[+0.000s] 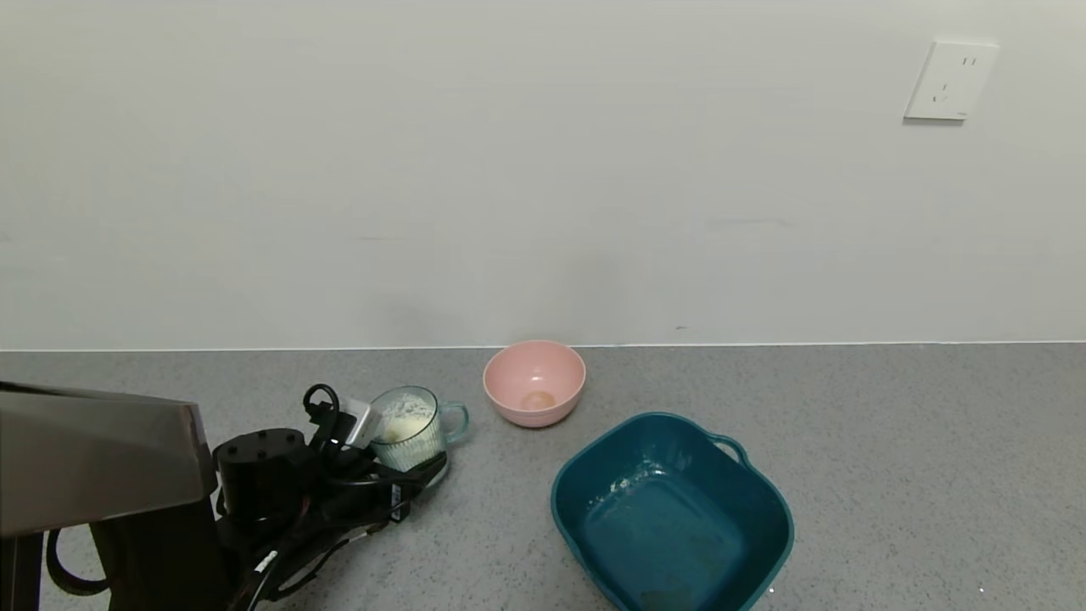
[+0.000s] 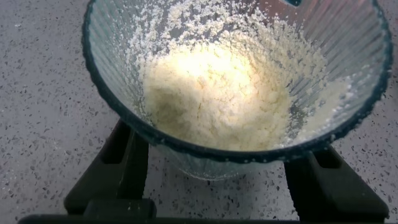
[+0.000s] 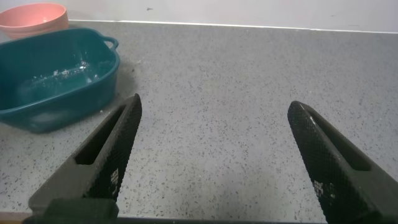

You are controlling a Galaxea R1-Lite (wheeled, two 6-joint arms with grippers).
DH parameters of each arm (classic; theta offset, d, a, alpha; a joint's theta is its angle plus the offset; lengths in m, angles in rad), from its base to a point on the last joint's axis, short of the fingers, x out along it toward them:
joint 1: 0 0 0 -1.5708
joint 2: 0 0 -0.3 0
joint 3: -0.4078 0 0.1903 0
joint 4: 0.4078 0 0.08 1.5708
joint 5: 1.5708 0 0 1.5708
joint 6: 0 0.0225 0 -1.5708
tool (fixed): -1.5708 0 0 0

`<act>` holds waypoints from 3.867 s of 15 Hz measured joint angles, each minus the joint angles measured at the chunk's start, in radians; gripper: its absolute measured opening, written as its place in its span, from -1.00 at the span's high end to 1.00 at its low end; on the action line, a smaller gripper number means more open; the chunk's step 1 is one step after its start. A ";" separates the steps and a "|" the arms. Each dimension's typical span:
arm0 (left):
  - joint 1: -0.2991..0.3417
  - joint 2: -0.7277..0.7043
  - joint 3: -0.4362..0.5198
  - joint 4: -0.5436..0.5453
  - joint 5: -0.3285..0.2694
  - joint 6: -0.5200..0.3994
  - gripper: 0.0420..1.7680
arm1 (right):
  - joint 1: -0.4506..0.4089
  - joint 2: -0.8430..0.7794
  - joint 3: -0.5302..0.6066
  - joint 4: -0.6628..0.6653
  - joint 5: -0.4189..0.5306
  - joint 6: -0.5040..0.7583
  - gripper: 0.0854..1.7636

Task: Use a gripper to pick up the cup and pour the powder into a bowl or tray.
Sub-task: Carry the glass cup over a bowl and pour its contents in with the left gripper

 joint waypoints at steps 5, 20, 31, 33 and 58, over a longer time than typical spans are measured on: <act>0.000 -0.026 0.008 0.004 0.031 0.009 -0.41 | 0.000 0.000 0.000 0.000 0.000 0.000 -0.94; -0.113 -0.459 -0.445 0.924 0.339 0.226 -0.40 | 0.000 0.000 0.000 0.000 0.000 0.000 -0.94; -0.386 -0.439 -0.642 1.039 0.613 0.487 -0.40 | 0.000 0.000 0.000 0.000 0.000 0.000 -0.94; -0.430 -0.419 -0.671 1.063 0.636 0.513 -0.40 | 0.000 0.000 0.000 0.000 0.000 0.000 -0.94; -0.640 -0.256 -0.743 1.155 0.868 1.010 -0.40 | 0.000 0.000 0.000 0.000 0.000 0.000 -0.94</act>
